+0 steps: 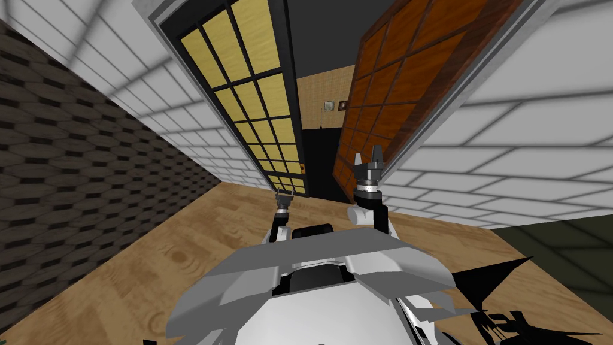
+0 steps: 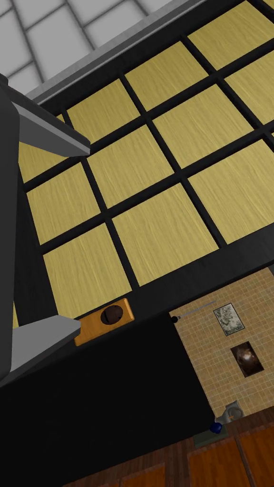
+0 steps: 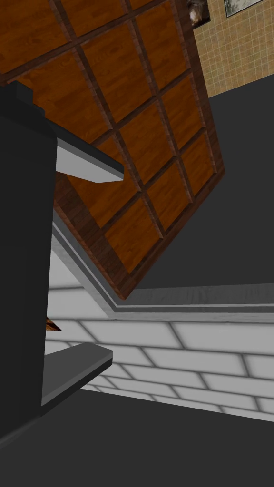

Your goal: Push the door open

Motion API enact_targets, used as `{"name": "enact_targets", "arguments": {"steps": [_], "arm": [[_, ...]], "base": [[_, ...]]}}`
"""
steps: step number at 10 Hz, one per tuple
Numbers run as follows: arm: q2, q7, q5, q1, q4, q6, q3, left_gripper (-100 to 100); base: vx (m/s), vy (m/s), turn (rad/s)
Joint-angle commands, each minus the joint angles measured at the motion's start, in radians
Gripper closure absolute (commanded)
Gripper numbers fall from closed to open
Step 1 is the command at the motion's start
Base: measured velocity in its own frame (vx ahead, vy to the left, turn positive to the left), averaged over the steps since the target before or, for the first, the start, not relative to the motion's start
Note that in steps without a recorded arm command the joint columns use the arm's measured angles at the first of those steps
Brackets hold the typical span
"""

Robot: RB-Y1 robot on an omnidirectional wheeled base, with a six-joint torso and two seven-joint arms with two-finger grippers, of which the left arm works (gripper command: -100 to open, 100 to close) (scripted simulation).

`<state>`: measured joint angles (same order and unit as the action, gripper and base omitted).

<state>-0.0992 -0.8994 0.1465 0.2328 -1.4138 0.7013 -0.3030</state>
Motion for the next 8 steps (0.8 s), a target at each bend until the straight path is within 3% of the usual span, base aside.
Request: {"name": "enact_targets", "arguments": {"steps": [1, 8], "arm": [[-0.004, -0.039, 0.005, -0.006, 0.028, 0.005, -0.014, -100], [-0.004, -0.185, 0.022, -0.048, 0.163, 0.025, -0.07, -100]], "base": [[0.108, 0.015, -0.006], [0.1, -0.001, -0.003]]}}
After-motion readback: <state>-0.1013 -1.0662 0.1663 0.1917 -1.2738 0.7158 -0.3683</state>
